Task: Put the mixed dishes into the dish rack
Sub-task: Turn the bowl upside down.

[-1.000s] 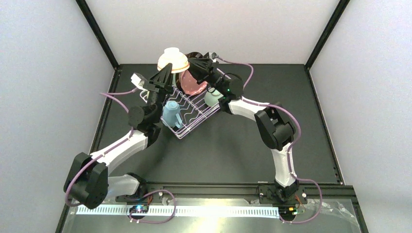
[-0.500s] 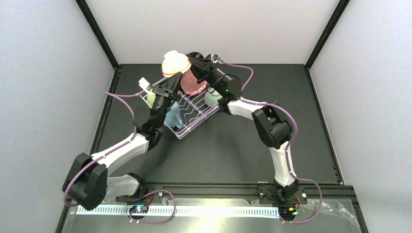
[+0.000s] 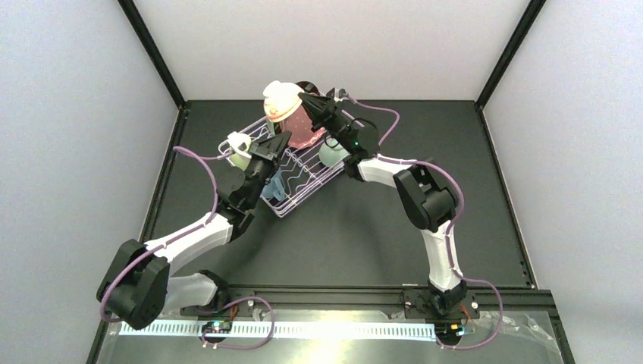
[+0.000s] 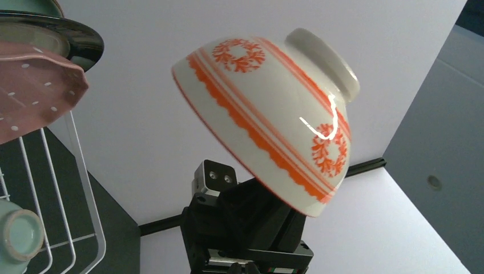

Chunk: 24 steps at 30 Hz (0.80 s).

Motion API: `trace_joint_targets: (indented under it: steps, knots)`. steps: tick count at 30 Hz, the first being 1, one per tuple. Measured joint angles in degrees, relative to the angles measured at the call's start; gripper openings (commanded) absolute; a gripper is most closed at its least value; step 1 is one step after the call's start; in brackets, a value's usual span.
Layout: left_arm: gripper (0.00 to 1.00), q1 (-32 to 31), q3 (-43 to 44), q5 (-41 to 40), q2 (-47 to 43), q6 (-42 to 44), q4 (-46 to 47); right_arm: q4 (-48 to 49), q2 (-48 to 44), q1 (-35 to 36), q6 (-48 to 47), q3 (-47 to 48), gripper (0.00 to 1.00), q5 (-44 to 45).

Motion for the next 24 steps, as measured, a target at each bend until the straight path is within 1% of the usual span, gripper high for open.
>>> trace_joint_targets:
  steps: [5, 6, 7, 9, 11, 14, 18, 19, 21, 24]
  knots:
    - [0.02, 0.0, -0.87, -0.5, -0.09, -0.37, -0.22, -0.02, 0.0, -0.11, -0.02, -2.4, 0.0, -0.22]
    - [0.04, 0.0, -1.09, -0.66, -0.2, -0.59, -0.48, -0.02, 0.0, -0.24, -0.02, -2.8, 0.0, -0.46]
    - [0.08, 0.0, -1.38, -0.81, -0.44, -0.92, -0.87, -0.02, 0.0, -0.42, -0.02, -3.13, 0.0, -0.66]
    - [0.21, 0.0, -1.81, -0.94, -1.09, -1.77, -1.6, -0.02, 0.02, -0.83, -0.02, -3.54, 0.0, -1.31]
    - [0.37, 0.0, -2.43, -1.07, -1.86, -2.75, -1.86, -0.02, 0.2, -1.33, -0.02, -3.54, 0.0, -1.92]
    - [0.66, 0.0, -4.9, -1.97, -3.76, -5.44, -1.57, -0.02, 0.26, -2.27, -0.02, -3.54, 0.0, -2.95]
    - [0.9, 0.0, -8.17, -4.17, -5.7, -8.13, -1.57, -0.02, 0.33, -3.56, -0.04, -3.54, 0.0, -4.42]
    - [0.94, 0.0, -8.68, -4.96, -5.84, -9.01, -1.51, -0.02, 0.37, -3.82, -0.04, -3.54, 0.0, -4.81]
    - [0.98, 0.02, -8.94, -5.92, -5.75, -10.32, -1.51, -0.02, 0.52, -4.42, -0.04, -3.54, 0.0, -5.68]
    - [0.99, 0.17, -8.66, -6.25, -4.2, -11.72, -0.11, -0.04, 0.66, -5.31, -0.04, -3.54, 0.0, -7.37]
